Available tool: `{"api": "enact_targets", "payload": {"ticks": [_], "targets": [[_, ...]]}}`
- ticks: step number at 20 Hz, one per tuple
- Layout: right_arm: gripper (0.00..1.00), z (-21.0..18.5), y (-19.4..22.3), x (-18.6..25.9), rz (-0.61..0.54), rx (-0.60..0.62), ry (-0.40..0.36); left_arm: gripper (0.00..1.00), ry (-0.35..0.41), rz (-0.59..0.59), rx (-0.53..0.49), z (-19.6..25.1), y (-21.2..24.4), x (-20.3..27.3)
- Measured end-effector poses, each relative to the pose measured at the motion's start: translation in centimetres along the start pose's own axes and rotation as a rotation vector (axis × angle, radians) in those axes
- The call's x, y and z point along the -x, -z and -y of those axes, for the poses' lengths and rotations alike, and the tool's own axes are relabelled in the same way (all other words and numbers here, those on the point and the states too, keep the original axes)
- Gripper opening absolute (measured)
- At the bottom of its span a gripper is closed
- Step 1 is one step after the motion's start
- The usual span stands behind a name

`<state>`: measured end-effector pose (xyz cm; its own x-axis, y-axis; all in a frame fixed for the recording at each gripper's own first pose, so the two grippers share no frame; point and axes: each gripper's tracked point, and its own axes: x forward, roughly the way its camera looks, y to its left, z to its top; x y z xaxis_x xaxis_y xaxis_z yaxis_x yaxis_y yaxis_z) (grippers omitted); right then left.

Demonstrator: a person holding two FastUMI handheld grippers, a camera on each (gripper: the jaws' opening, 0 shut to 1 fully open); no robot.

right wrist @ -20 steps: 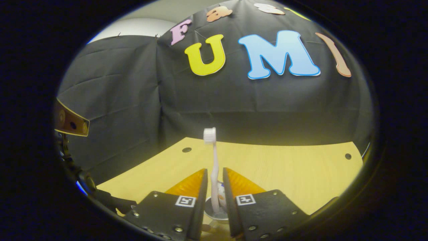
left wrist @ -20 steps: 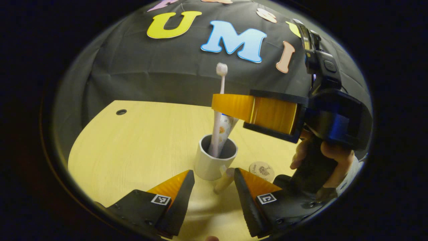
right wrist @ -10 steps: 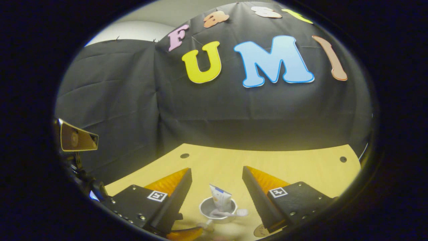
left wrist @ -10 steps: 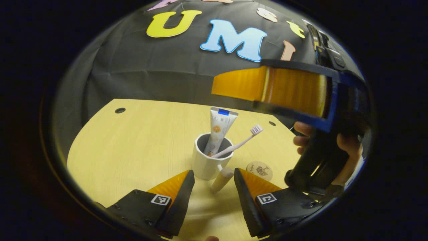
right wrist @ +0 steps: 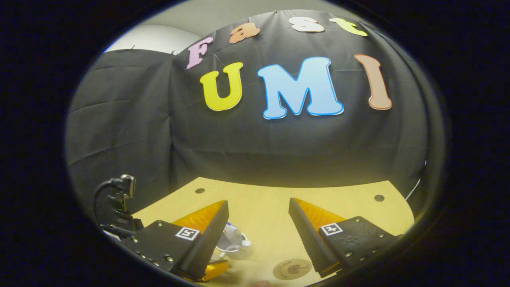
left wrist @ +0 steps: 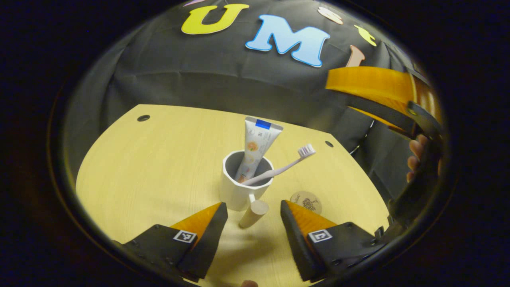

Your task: Put the toothbrush and toothpaste on the desktop into the cup, then pick up the cup and place it on the coaster on the desktop.

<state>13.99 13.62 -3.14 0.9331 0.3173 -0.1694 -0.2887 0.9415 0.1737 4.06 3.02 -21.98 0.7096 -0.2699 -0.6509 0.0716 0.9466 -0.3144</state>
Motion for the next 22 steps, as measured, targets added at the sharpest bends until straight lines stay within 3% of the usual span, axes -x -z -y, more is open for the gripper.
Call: {"api": "enact_targets", "payload": {"ticks": [1, 4, 5, 10, 13, 14, 15, 17, 20, 22], "targets": [[0.94, 0.6, -0.1, 0.7, 0.003, 0.0, 0.016, 0.9, -0.007, -0.016, 0.006, 0.1, 0.1, -0.4], [0.94, 2.2, -0.1, 2.5, 0.004, -0.008, 0.045, 0.95, -0.033, -0.059, -0.008, 0.0, 0.2, -1.4], [0.94, 2.8, 0.0, 2.8, 0.0, -0.005, 0.058, 0.91, -0.038, -0.08, -0.019, 0.1, 0.2, -1.7], [0.94, 5.9, 1.5, 5.4, -0.031, -0.018, 0.122, 0.95, -0.058, -0.189, -0.055, 0.4, 0.8, -3.7], [0.94, 7.7, 2.5, 7.1, -0.052, -0.03, 0.167, 0.9, -0.081, -0.245, -0.052, 0.2, 0.9, -4.4], [0.94, 8.2, 2.8, 7.7, -0.058, -0.034, 0.18, 0.94, -0.085, -0.265, -0.043, 0.2, 1.0, -4.5], [0.94, 8.8, 3.4, 8.2, -0.065, -0.041, 0.195, 0.89, -0.099, -0.279, -0.042, -0.2, 1.0, -4.6], [0.94, 9.9, 4.7, 9.2, -0.092, -0.06, 0.221, 0.87, -0.122, -0.302, -0.038, -0.9, 1.1, -4.8], [0.95, 11.1, 6.4, 10.4, -0.129, -0.107, 0.253, 0.63, -0.165, -0.329, -0.026, -1.7, 1.3, -4.9], [0.95, 11.7, 7.2, 11.2, -0.143, -0.132, 0.275, 0.53, -0.178, -0.343, -0.019, -1.9, 1.6, -5.0]]}}
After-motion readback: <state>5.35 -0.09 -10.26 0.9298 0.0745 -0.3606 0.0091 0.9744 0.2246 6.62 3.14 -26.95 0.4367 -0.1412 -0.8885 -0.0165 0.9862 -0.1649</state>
